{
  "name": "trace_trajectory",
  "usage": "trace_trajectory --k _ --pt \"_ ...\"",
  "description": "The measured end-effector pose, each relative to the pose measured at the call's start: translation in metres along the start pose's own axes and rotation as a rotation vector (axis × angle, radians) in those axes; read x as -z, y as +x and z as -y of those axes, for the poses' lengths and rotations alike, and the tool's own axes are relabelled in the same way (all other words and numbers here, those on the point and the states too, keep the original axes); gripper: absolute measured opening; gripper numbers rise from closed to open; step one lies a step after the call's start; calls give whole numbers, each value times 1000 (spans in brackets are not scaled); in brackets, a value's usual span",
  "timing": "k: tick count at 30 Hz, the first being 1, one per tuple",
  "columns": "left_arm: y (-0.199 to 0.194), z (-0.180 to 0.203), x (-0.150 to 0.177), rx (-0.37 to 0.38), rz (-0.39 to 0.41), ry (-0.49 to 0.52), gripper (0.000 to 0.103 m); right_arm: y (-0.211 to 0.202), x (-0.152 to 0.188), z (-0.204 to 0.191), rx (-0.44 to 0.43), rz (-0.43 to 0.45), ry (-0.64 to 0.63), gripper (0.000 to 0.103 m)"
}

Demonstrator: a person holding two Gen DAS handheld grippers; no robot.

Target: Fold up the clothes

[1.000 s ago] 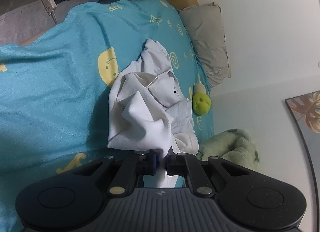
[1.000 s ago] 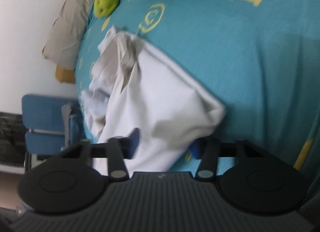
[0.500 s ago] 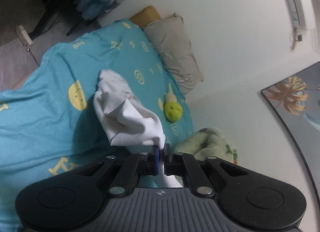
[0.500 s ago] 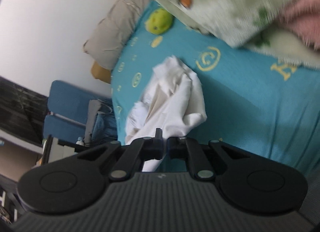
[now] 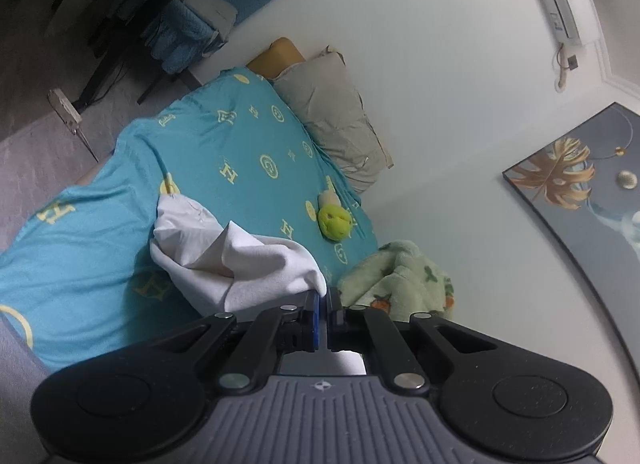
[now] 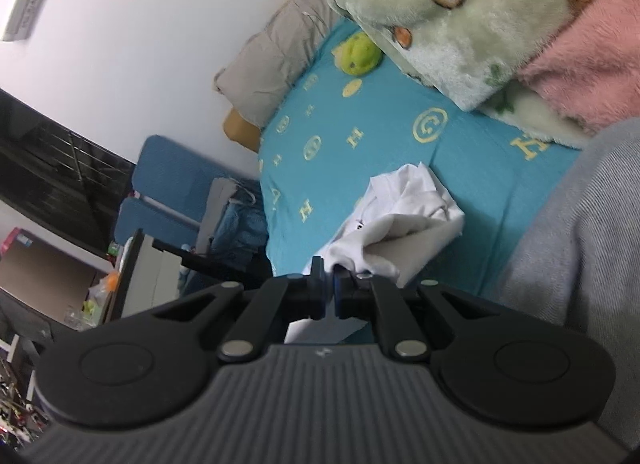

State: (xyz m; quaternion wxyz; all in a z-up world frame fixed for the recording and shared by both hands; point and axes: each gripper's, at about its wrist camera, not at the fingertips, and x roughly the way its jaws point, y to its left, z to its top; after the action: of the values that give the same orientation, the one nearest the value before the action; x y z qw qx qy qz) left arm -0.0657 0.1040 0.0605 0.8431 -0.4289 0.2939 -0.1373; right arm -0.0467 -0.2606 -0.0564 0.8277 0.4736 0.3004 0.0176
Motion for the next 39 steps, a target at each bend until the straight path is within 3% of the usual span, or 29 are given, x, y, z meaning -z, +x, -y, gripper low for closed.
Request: trace_trajectory --k 7,17,29,39 --pt "55 -10 -25 -41 9 -32 3 59 -29 -6 48 -28 19 7" --pt "190 -51 -84 -178 -24 -82 3 187 -76 -11 151 -118 -4 7" --pt "289 -104 -94 -216 -55 133 4 275 -92 20 196 -146 -52 8" --pt "310 -113 -86 -262 -81 304 11 300 -85 34 224 -173 -120 11"
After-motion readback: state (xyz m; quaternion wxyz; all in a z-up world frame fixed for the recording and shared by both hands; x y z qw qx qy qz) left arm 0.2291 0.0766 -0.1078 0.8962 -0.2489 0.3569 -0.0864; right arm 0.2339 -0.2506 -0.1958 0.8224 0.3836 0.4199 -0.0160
